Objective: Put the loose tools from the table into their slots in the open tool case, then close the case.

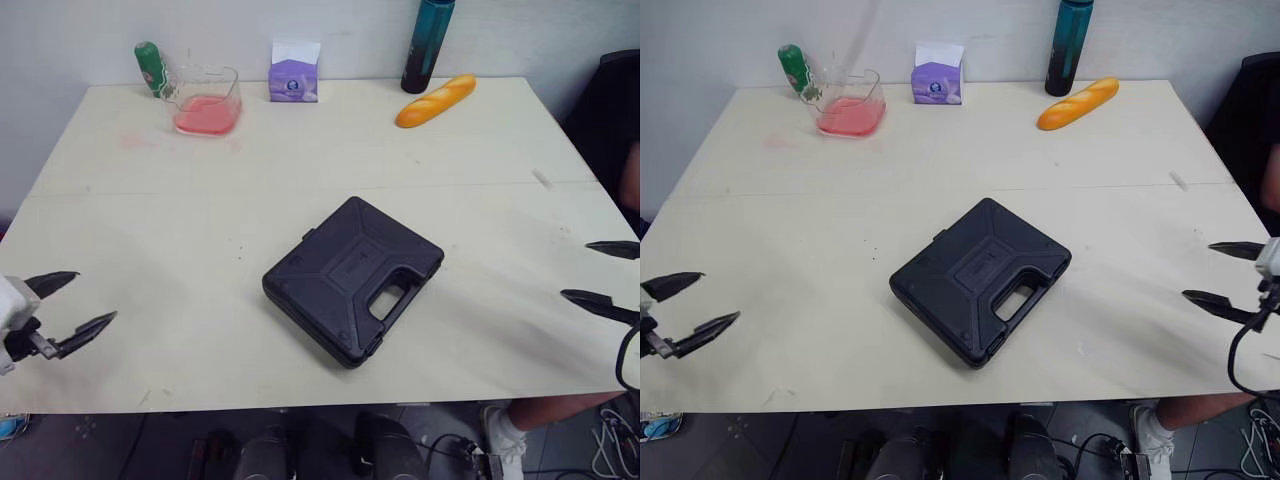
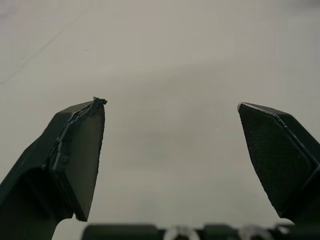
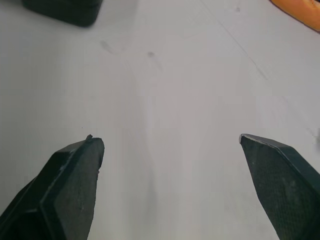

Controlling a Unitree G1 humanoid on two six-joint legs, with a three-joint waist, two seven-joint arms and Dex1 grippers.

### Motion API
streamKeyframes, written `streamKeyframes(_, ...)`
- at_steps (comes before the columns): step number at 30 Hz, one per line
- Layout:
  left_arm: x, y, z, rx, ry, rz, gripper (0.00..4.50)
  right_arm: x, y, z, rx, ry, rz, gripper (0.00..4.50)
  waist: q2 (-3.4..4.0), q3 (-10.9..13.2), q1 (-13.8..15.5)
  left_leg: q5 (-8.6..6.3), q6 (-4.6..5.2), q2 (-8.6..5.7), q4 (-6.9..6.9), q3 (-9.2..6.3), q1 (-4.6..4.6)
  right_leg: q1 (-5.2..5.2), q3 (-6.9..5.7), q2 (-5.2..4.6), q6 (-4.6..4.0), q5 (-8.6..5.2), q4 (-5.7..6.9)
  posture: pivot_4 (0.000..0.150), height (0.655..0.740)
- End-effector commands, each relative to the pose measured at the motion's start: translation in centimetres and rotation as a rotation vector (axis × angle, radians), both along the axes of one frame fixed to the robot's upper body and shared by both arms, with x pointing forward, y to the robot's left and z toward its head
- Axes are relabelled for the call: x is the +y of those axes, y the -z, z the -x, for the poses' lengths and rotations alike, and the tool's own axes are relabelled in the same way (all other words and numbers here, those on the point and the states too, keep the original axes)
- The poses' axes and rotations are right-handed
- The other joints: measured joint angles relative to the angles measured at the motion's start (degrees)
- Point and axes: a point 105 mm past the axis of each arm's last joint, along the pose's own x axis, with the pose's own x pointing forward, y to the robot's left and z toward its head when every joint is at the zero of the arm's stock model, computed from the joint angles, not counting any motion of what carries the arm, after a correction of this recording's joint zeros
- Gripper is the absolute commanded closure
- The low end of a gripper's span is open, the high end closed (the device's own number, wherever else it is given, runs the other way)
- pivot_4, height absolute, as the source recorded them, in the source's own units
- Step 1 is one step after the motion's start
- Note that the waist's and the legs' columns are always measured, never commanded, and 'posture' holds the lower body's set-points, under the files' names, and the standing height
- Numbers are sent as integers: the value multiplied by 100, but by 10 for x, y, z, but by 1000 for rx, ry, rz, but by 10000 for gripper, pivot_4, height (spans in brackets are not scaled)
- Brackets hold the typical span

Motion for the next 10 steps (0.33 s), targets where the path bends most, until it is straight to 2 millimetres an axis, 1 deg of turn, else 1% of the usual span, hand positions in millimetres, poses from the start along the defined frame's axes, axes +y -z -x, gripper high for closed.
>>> streamKeyframes(1, 4, -6, -2, -18, -25, -44, 466, -4, -5, 0, -32, -3, 19, 0, 3, 1, -35, 1, -2, 0, 0, 0, 0, -1, 0, 1, 0, 0, 4, 1500, 7400)
streamKeyframes(3, -1, -4, -2, -10, -3, -50, 466, -3, -3, -3, -34, -11, 18, 0, 7, 4, -95, 2, -3, -1, 0, 7, 6, -2, 5, 2, -1, 0, 14, 1500, 7400)
streamKeyframes(10, -6, 0, -3, -5, 20, -37, 466, -1, 1, -5, -30, -30, 15, 0, 9, 6, -159, 1, -6, 3, 0, 36, 31, -2, 37, -1, -1, 0, 35, 1500, 7400)
